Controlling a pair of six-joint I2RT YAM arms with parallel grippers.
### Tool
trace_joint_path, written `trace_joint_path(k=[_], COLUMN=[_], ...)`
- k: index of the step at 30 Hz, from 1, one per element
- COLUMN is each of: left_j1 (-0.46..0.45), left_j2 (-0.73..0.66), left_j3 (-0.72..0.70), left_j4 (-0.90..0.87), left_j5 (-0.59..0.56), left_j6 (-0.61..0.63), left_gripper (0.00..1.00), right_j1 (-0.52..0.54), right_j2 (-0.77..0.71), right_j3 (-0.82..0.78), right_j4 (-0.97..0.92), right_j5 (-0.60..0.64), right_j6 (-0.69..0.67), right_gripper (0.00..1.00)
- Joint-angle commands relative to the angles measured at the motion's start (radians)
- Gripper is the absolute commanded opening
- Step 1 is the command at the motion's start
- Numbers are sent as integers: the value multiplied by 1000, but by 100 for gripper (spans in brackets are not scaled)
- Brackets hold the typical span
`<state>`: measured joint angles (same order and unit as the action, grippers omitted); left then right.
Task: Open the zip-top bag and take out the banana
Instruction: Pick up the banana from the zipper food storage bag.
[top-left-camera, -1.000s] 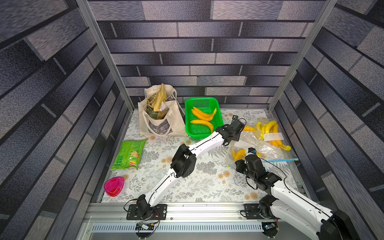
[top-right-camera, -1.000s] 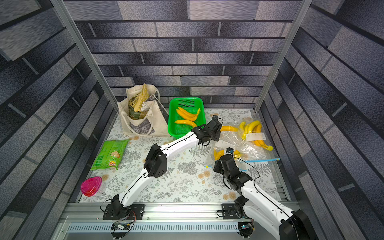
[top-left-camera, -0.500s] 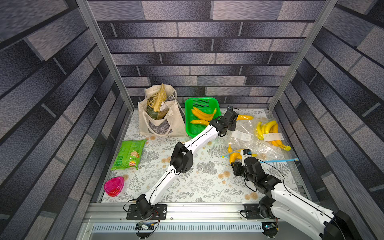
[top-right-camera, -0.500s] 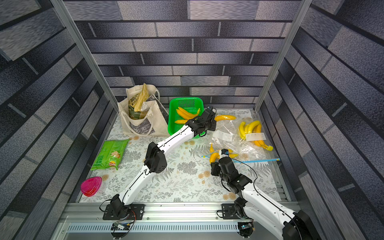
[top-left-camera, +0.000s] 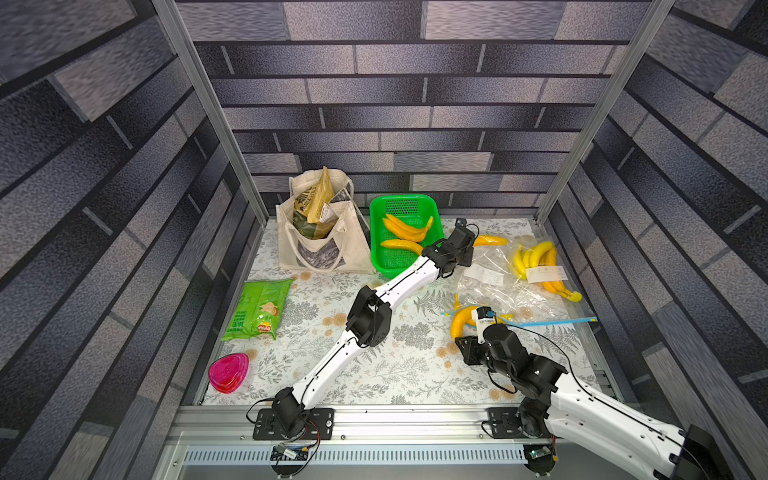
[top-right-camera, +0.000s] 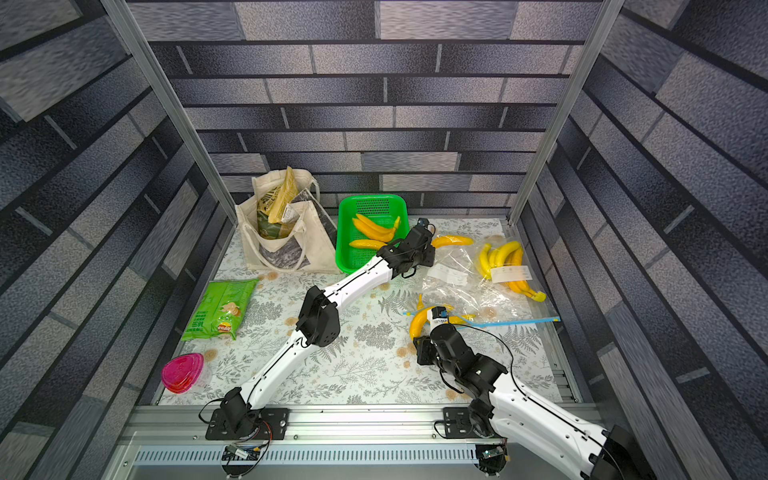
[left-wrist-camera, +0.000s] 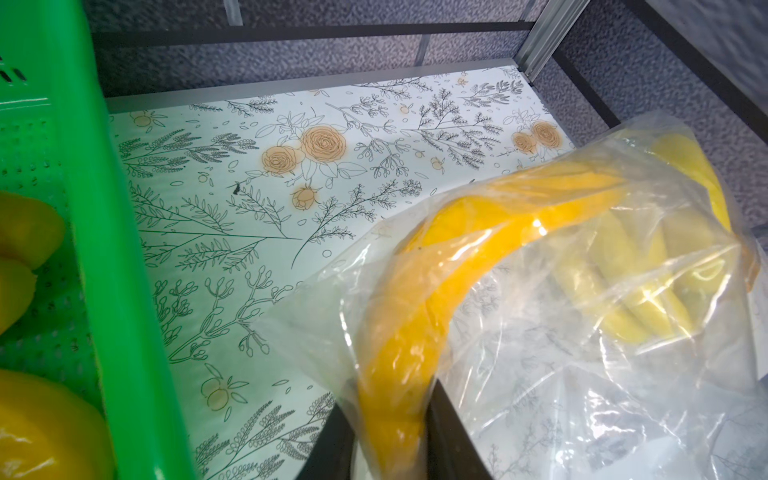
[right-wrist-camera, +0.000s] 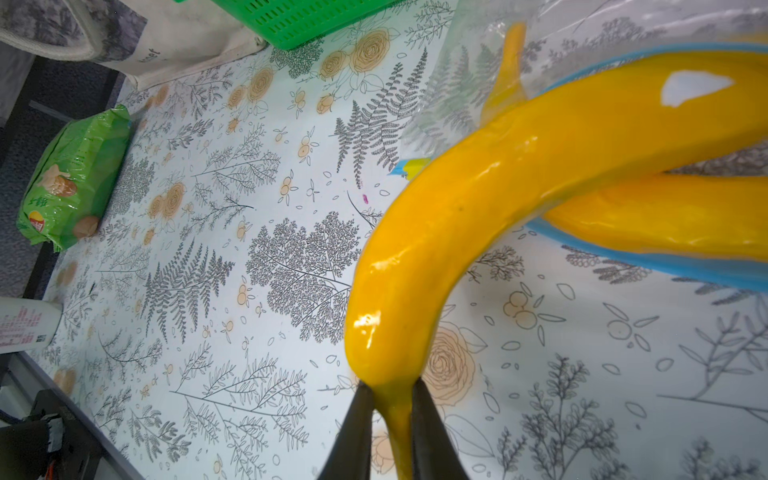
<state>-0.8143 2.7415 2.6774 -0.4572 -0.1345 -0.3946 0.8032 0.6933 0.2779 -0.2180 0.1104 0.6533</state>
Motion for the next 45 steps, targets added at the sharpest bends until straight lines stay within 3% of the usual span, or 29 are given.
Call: trace_joint_path(k=[1,12,16,21,27,33,38,41,45], left_j1=[14,17,16,19,18,17,18,17,17], left_j2=[19,18,7,-35,-94,-126,-194,-250,-423], left_j3=[45,50,50,80,72,66,-9,-46,-261], left_j4=[49,22,6,-69,-124,-184,-196,-232,-185], left_j5=[-10,5,18,103,123,71,33,0,-52], left_j6=[25,25,28,46,72,80,88,91,106], left_gripper=[25,32,43,61,64,69,76,78,83], right_j1=[39,82,83,83,83,83,82,83,82], right_j2=[-31,-106,-124,-142,-138,-157,-160,-147,-77], right_j3=[36,122,155,206,238,240,220,220,283], right_j4=[-85,-68,-61,-135,-152,-272,-196,-174,-152], right_j5=[17,-158,-200,-148,-137,-6,-104,-88,-39], right_j6=[-20,-61,-75,-109,-108,-104,-76,-89,-154], right_gripper=[17,18,18,19,19,18,18,18,18])
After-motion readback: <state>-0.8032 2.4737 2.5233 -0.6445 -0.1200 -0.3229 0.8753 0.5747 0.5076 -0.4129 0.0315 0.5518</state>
